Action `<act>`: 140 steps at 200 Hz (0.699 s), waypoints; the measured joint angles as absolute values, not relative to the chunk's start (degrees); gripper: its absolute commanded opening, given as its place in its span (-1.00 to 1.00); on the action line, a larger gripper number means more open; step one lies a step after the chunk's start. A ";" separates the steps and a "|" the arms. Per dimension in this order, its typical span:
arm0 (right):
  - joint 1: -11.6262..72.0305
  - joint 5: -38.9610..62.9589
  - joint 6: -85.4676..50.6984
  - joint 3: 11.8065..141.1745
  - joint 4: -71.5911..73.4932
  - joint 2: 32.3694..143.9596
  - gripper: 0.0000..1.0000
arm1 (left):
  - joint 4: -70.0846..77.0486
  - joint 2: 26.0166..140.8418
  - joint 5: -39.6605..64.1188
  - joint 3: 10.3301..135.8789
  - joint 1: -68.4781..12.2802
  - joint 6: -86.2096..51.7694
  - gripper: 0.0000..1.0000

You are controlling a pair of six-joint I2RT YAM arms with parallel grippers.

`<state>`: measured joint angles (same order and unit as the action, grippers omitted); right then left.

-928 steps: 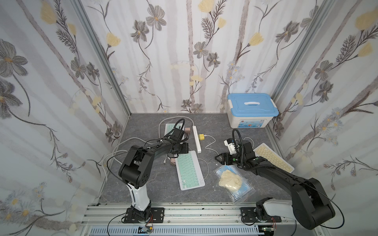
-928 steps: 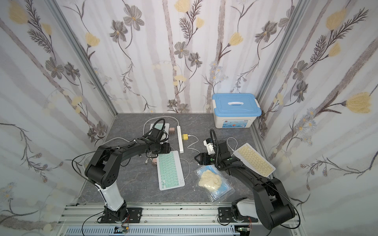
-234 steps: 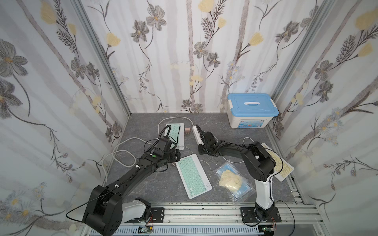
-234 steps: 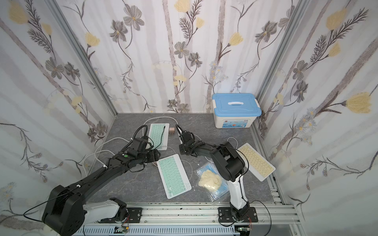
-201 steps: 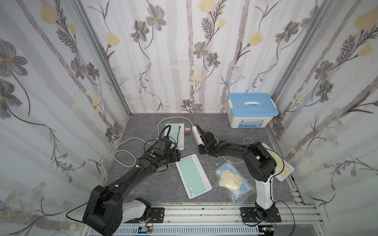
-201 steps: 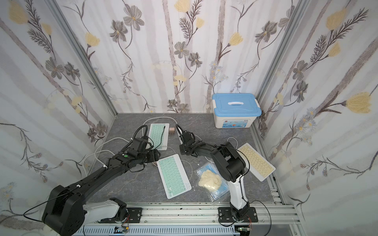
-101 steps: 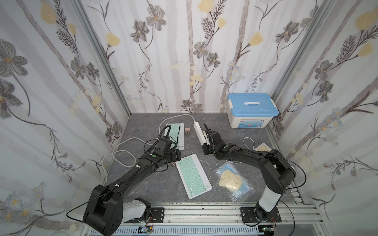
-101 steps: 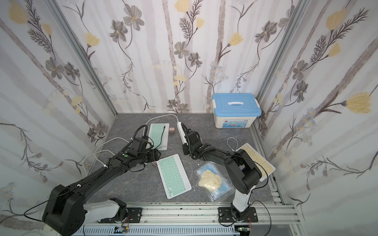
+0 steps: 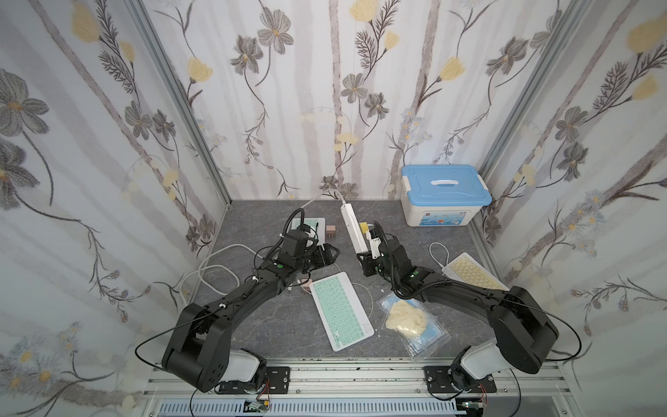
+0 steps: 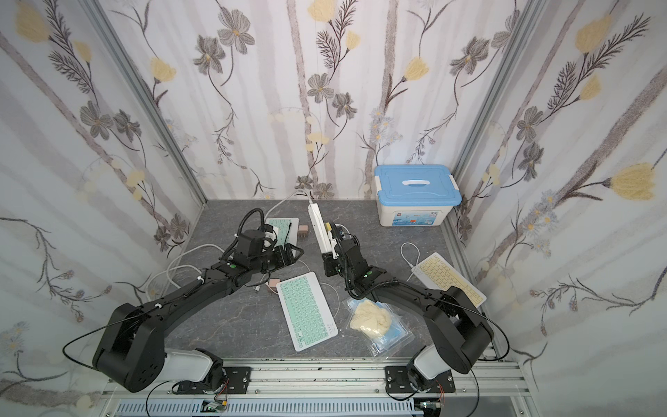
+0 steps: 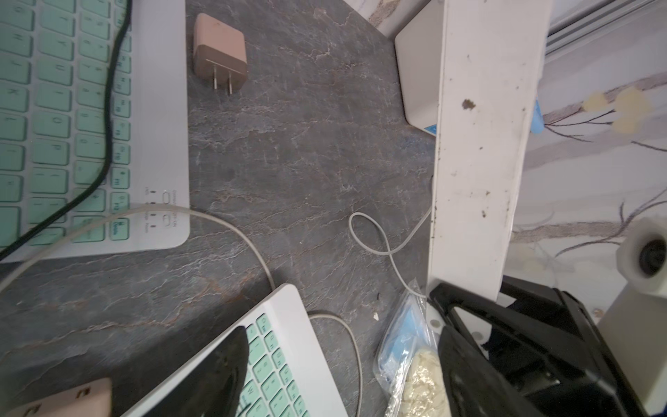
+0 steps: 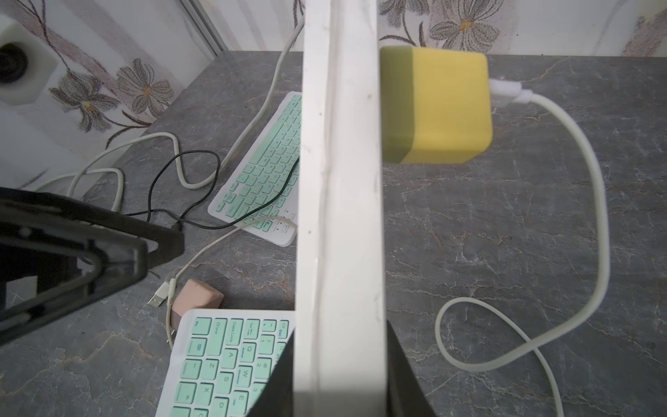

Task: Unplug the wireless keyboard
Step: Pick up the socket from the center of the board.

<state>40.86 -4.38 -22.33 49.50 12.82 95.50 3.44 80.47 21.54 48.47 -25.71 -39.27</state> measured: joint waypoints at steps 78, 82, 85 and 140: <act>42.81 -5.76 -21.85 49.12 15.90 96.16 -1.00 | 12.08 91.07 19.81 57.08 -28.29 -47.55 0.95; 42.81 -5.91 -21.96 49.12 15.84 96.18 -1.00 | 12.43 91.72 19.59 57.43 -28.40 -47.99 0.95; 42.78 -6.09 -21.98 49.12 15.84 96.23 -1.00 | 12.69 92.14 19.51 57.69 -28.45 -48.21 0.96; 42.83 -10.33 -22.70 49.28 15.00 96.31 -1.00 | 15.22 96.38 16.32 61.49 -29.45 -50.89 0.90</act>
<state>42.83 -10.33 -22.70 49.28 15.00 96.31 15.22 96.38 16.32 61.49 -29.45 -50.89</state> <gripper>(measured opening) 0.253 0.966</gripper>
